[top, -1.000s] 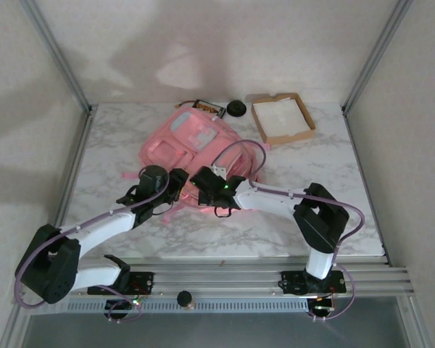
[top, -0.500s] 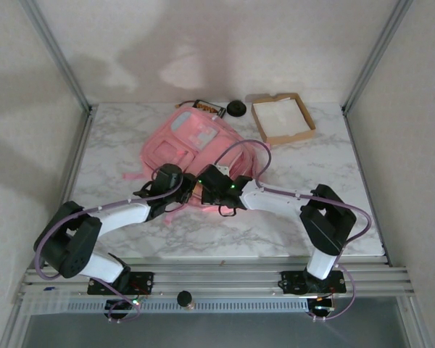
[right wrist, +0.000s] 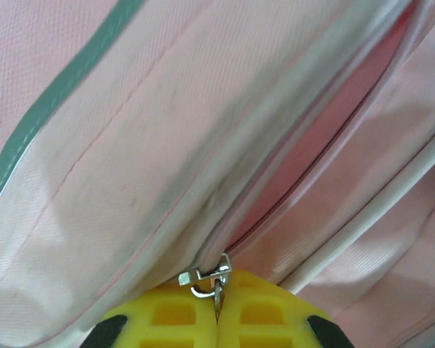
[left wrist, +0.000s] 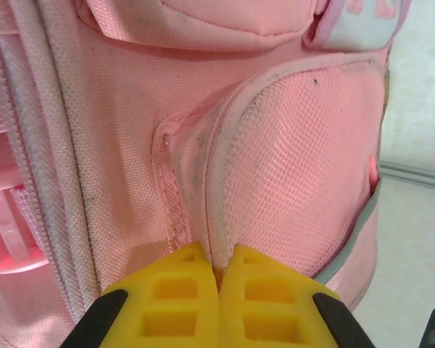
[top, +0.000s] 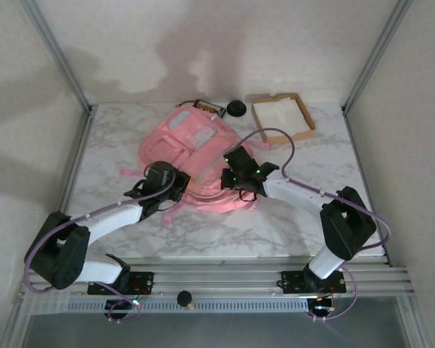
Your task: Pack books, pencil case, and school supplies into a backpack
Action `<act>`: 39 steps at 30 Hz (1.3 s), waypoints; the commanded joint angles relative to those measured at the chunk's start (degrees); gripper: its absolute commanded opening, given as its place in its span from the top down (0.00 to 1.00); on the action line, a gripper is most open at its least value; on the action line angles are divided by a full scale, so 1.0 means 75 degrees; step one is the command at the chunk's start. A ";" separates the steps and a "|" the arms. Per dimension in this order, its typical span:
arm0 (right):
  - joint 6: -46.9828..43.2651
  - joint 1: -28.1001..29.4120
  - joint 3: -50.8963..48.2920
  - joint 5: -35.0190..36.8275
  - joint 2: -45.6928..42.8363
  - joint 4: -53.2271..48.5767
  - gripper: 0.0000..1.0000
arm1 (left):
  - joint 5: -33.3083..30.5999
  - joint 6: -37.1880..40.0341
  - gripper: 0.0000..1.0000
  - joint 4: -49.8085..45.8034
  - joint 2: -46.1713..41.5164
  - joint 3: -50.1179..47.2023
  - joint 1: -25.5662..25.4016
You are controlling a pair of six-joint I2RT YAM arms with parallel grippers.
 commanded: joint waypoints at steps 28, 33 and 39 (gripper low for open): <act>-0.1279 0.0464 0.1600 -0.1322 0.1783 0.0333 1.00 | 0.0812 -0.0765 0.36 -0.0642 -0.2754 -0.1362 0.1942; -0.1280 0.0500 0.1477 -0.1356 0.1766 0.0443 1.00 | 0.0238 -0.1824 0.43 -0.0040 -0.2140 -0.1507 0.1052; -0.1356 0.0513 0.1302 -0.1229 0.1664 0.0467 1.00 | -0.0292 -0.2078 0.54 0.0371 -0.1650 -0.1338 0.0993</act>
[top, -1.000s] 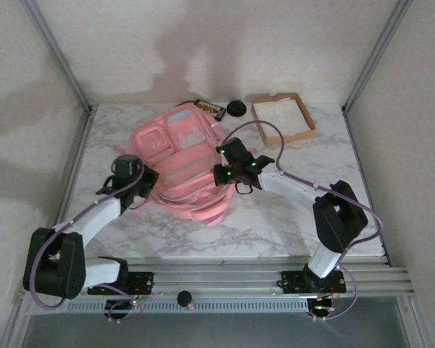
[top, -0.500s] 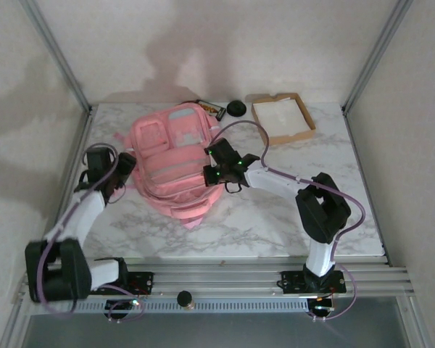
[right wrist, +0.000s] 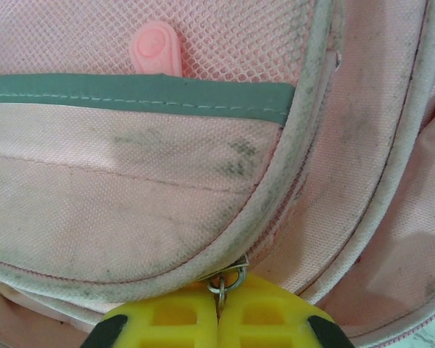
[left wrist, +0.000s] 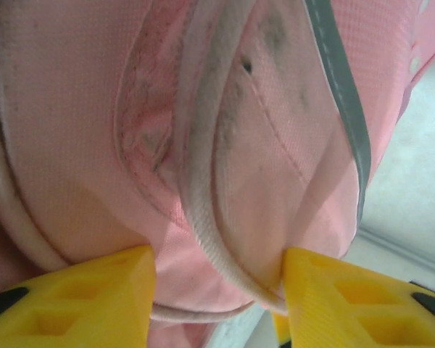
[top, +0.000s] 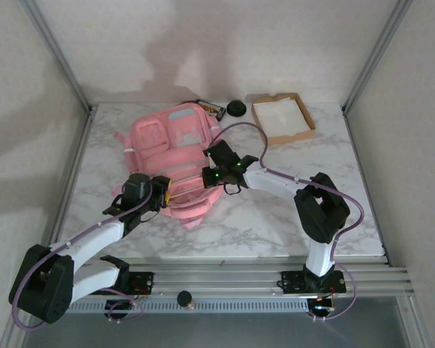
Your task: Pack books, pencil case, and school supplies into a backpack
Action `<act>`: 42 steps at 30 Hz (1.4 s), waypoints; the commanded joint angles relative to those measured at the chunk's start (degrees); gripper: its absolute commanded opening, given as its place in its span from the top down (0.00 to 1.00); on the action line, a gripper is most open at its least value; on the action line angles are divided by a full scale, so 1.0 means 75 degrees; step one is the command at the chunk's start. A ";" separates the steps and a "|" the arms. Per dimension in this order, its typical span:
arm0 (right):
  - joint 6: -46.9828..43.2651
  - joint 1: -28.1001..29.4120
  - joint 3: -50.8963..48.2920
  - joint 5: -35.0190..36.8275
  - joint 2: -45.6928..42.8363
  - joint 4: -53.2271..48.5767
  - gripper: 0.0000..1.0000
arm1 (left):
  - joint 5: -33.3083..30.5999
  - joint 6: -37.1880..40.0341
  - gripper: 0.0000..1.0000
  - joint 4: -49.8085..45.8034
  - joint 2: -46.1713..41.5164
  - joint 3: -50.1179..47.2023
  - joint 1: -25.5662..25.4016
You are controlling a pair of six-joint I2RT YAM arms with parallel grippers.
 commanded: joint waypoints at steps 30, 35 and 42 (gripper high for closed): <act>-0.1134 -0.1662 0.2234 0.0833 0.1582 -0.0516 1.00 | -0.1348 0.2029 1.00 -0.2067 0.0951 0.1225 0.0943; -0.1205 -0.1744 0.1356 0.0686 0.0382 -0.0196 0.65 | -0.1037 0.2851 0.61 -0.2102 0.0968 0.1931 0.1106; -0.1267 -0.3171 -0.1414 0.3360 -0.2256 0.1007 0.01 | -0.3053 0.5120 0.00 -0.2961 -0.0640 0.2803 0.1774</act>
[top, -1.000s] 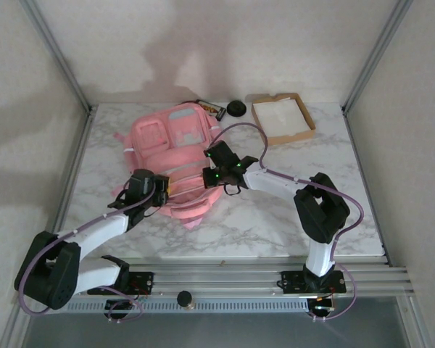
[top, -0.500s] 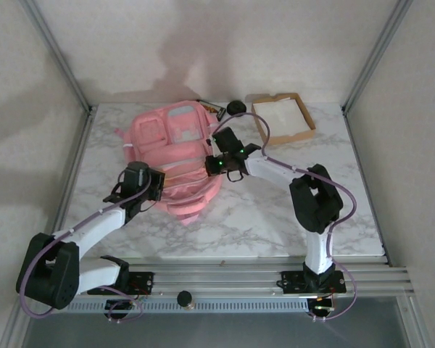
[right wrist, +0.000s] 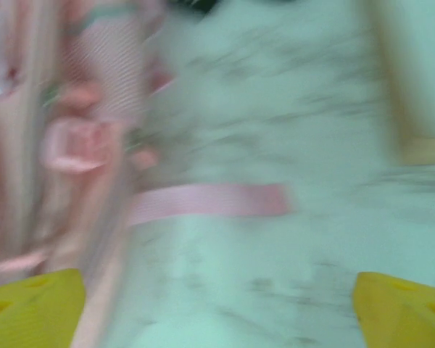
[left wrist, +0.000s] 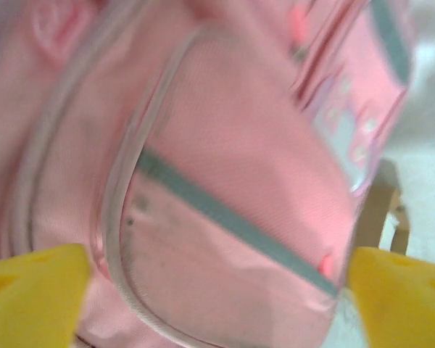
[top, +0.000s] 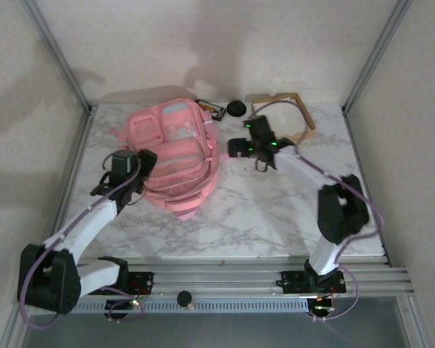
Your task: Pack books, pencil case, and school supplies into a backpack
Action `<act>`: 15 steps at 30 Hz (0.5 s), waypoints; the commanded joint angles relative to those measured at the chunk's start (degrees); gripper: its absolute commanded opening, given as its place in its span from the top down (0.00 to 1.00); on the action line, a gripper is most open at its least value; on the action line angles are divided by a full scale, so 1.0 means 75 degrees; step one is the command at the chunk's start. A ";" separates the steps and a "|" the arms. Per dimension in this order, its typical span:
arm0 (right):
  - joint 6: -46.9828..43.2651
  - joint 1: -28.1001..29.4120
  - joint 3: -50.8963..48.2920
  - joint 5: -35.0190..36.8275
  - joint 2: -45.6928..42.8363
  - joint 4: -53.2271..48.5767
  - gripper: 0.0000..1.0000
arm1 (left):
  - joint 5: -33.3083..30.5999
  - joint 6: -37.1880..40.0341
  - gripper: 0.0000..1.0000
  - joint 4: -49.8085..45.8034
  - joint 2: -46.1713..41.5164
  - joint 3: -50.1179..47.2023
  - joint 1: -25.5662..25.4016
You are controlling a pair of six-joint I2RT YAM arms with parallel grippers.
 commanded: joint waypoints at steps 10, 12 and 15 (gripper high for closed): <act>-0.1228 -0.3245 -0.6079 0.1203 -0.1662 0.7947 0.01 | -0.4874 0.6318 0.00 0.6198 0.0122 -0.3340 0.0728; -0.1633 -0.3341 -0.6628 0.0387 -0.1349 0.9292 0.01 | -0.4040 0.6333 0.00 0.7904 0.0615 -0.3956 0.0716; -0.1970 -0.3445 -0.7424 -0.0744 -0.1182 1.0869 0.01 | -0.2864 0.6994 0.01 0.9376 0.1282 -0.4042 0.0636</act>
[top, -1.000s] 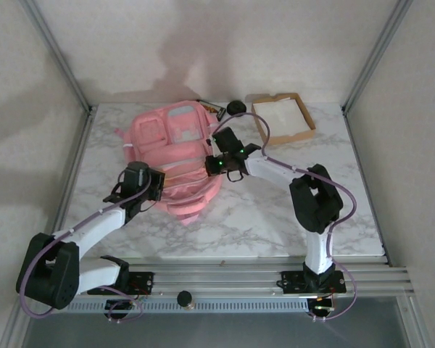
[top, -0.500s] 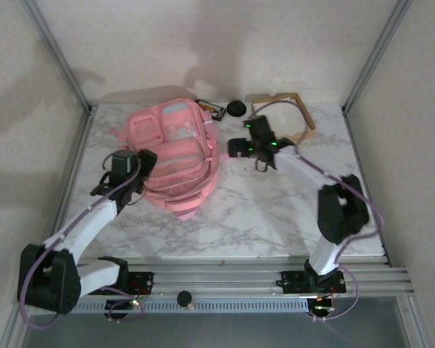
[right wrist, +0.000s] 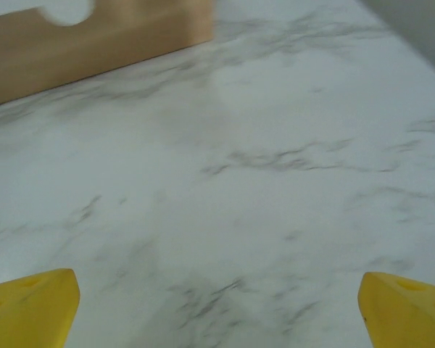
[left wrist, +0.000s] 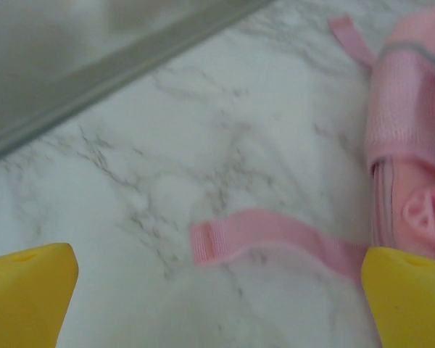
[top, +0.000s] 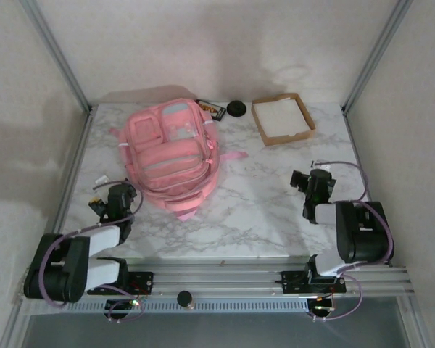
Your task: Pack books, pencil case, and school supplies into a backpack
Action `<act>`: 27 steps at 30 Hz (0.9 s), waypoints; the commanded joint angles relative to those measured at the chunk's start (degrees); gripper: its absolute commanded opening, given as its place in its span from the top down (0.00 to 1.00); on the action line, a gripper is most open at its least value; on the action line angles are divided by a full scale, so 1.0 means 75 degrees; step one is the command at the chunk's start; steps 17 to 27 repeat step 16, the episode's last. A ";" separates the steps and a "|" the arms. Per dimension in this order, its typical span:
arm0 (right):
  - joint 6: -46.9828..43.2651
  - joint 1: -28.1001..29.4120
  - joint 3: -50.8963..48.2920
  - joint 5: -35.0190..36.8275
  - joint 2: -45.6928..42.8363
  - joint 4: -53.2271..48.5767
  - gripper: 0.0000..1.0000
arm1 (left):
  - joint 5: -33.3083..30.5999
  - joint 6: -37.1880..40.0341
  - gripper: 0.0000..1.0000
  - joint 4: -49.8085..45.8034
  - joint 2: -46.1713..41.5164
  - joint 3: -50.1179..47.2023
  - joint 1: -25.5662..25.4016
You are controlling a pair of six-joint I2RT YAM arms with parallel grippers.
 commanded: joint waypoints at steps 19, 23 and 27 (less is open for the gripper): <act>-0.0492 -0.0108 -0.0928 -0.1074 0.0241 0.3976 0.01 | 0.1988 0.1709 0.01 0.4110 0.1884 0.0625 -0.0249; -0.0492 -0.0108 -0.0928 -0.1074 0.0241 0.3976 0.01 | 0.1988 0.1709 0.01 0.4110 0.1884 0.0625 -0.0249; -0.0492 -0.0108 -0.0928 -0.1074 0.0241 0.3976 0.01 | 0.1988 0.1709 0.01 0.4110 0.1884 0.0625 -0.0249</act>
